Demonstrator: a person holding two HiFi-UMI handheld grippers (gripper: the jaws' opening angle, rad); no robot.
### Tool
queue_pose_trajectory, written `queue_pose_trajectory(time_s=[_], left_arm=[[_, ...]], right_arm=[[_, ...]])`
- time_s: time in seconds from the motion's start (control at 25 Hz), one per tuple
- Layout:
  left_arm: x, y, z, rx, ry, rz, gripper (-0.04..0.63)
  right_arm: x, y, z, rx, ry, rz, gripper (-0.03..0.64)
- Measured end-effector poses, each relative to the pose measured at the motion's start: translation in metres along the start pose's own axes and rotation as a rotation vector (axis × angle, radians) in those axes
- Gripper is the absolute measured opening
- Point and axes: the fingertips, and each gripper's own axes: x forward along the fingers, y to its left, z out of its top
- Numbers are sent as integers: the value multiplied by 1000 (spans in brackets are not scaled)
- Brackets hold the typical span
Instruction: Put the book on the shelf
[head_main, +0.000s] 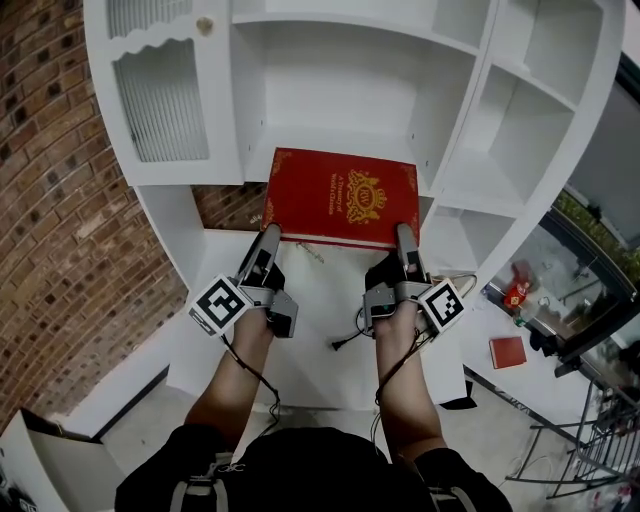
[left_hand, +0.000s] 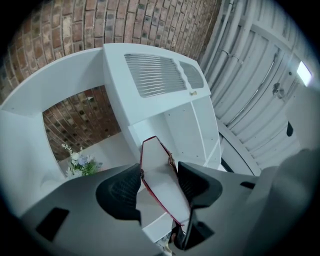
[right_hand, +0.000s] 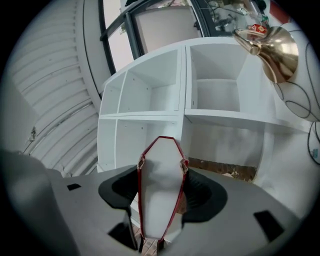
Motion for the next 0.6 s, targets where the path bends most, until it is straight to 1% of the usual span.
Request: queue_pose_trajectory(time_s=[0.12,0.28,0.4,0.48,0.6], left_arm=[[8,6,5,42,4,15,242],[21,11,12,43,3,10,242],[33,13,18,67,-6,13,242],[40,14,22,129,-8,25,242],[50,14,28,256,-2,34,240]], right_arm=[[14,-1,2,-20,5,-4,275],[32,-4,5,-59,-2,-28,282],[49,-5,8,-138,5,-48,287],[59,-6,12,-208,12,-61,301],[72,-4,18,-328,-6,-88,326]])
